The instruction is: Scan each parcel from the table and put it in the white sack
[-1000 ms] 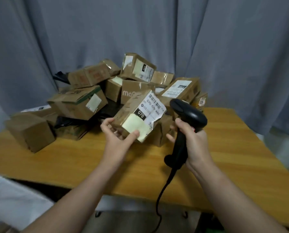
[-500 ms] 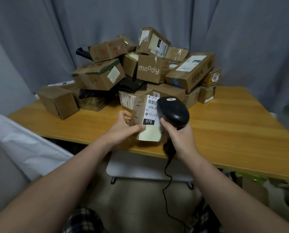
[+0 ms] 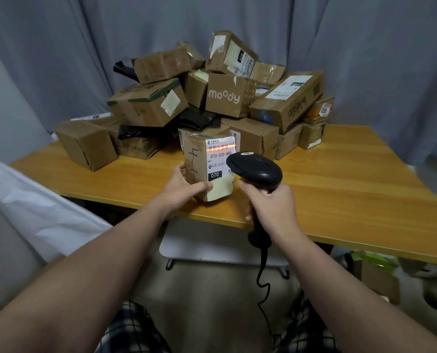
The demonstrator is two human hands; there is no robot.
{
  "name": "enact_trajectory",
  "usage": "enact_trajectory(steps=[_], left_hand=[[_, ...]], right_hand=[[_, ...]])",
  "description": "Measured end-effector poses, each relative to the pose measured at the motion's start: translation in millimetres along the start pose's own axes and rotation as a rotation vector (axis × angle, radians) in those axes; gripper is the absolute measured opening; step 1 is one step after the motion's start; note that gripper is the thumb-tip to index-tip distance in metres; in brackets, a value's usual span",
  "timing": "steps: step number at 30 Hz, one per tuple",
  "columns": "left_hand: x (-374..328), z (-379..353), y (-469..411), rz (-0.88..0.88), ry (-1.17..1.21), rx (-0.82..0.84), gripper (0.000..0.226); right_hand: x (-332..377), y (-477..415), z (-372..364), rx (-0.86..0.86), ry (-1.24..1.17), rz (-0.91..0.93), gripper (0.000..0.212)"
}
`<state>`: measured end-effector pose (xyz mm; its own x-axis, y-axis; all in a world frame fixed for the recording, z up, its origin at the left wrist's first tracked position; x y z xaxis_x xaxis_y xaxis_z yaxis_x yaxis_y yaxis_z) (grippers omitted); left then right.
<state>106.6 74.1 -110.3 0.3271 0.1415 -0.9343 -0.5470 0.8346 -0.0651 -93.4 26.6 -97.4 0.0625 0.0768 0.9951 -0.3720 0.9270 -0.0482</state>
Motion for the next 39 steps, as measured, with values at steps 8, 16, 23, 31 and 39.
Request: enact_trajectory(steps=[8,16,23,31,39], left_hand=[[3.6,-0.3,-5.0,-0.012,0.012,-0.04,0.1],[4.1,-0.8,-7.9,-0.012,0.015,-0.056,0.103],[3.0,-1.2,-8.6,-0.02,0.005,-0.066,0.098],[1.0,0.3,-9.3,-0.033,0.013,-0.098,0.098],[1.3,3.9,-7.4,0.011,0.026,-0.087,0.095]], right_hand=[[2.2,1.6,-1.3,0.014,-0.028,-0.018,0.018],[3.9,4.2,-0.9,0.032,-0.028,-0.028,0.015],[5.5,5.3,-0.3,0.037,-0.016,-0.03,0.015],[6.9,9.2,-0.7,0.041,-0.008,-0.024,0.015],[-4.3,13.0,4.0,0.001,-0.015,0.022,0.009]])
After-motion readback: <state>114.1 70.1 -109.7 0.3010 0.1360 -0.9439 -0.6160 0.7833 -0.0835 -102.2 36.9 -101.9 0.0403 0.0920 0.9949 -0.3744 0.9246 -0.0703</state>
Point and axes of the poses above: each hand's wrist, its own y-axis away from the middle knuckle, its own z-axis out of the back of the hand, x = y × z, the point moved 1 cm from there along -y, towards the middle knuckle, and after that the axes turned 6 degrees about -z, right-handed, at the moved point
